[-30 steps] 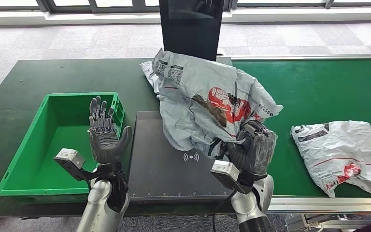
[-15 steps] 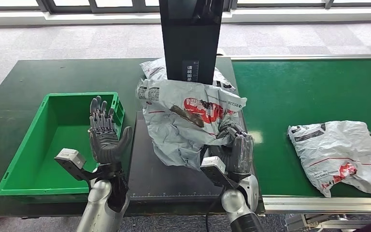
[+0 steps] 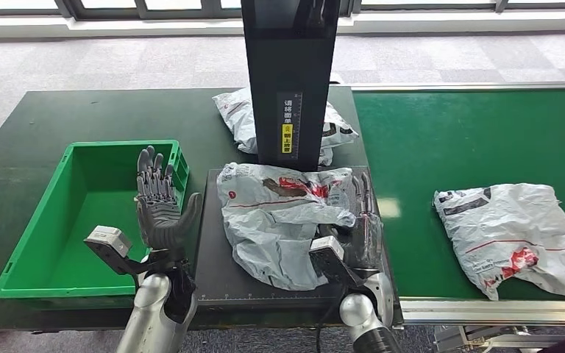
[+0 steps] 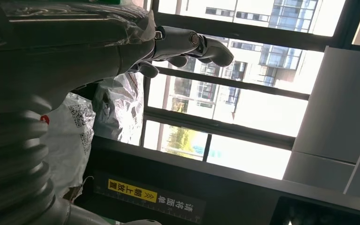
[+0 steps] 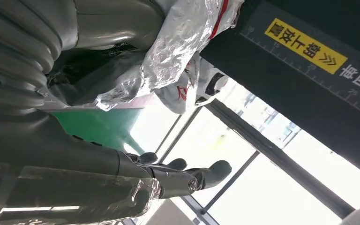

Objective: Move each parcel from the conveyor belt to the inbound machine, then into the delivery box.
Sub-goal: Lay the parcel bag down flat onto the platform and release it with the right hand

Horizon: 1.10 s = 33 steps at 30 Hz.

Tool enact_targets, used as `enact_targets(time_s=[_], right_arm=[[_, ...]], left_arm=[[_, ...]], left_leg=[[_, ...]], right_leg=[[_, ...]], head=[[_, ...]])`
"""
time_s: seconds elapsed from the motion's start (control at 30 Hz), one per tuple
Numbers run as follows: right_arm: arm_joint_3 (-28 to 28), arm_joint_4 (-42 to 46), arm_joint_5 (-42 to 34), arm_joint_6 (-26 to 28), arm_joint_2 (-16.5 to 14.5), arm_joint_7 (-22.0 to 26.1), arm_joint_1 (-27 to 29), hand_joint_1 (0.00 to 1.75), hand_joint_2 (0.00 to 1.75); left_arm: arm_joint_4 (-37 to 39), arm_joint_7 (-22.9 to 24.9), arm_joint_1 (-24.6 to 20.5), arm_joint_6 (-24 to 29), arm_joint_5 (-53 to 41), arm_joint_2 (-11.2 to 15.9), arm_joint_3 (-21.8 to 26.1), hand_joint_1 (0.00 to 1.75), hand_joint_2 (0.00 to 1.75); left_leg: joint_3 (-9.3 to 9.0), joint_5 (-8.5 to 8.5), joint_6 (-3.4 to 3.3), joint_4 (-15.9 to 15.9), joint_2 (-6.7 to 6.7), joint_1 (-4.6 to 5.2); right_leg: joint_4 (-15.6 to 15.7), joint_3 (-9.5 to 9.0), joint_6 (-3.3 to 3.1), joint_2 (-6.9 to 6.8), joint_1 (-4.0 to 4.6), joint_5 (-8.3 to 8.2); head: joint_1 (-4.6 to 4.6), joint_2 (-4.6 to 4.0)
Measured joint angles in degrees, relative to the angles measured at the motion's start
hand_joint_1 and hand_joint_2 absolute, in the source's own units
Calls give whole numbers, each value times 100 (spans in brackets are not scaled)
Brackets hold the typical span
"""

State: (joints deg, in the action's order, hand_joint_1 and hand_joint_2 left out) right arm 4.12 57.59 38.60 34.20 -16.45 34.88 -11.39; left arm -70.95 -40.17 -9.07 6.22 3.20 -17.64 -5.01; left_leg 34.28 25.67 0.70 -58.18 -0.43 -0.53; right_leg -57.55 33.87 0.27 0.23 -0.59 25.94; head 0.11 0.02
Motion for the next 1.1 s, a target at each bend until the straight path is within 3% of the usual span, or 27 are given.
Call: enact_targets(time_s=[0.23, 0.4, 0.63, 1.1], right_arm=[[-160, -157, -92, 280, 36, 99, -53, 0, 175], [-426, 748, -488, 576, -77, 497, 268, 0, 175], [-584, 1497, -615, 595, -110, 529, 397, 0, 175], [-692, 1607, -626, 595, -110, 529, 424, 0, 175]], left_arm=[[-3, 0, 7, 63, -8, 0, 0, 0, 175], [-12, 0, 10, 173, 2, 0, 0, 0, 175], [-21, 0, 5, 211, 8, 0, 0, 0, 175], [-66, -1, 7, 248, 7, 0, 0, 0, 175]], left_leg=[[-1, 0, 0, 0, -1, 0], [1, 0, 0, 0, -9, 0], [-2, 0, 0, 0, 1, 0], [-3, -3, 1, 0, 1, 0]], right_leg=[[0, -1, 0, 0, 0, 0], [0, -1, 0, -6, 0, 0], [1, -1, 1, 0, -1, -1], [0, -3, 2, 0, 0, -4]], head=[[0, 0], [0, 0], [1, 0], [1, 0]])
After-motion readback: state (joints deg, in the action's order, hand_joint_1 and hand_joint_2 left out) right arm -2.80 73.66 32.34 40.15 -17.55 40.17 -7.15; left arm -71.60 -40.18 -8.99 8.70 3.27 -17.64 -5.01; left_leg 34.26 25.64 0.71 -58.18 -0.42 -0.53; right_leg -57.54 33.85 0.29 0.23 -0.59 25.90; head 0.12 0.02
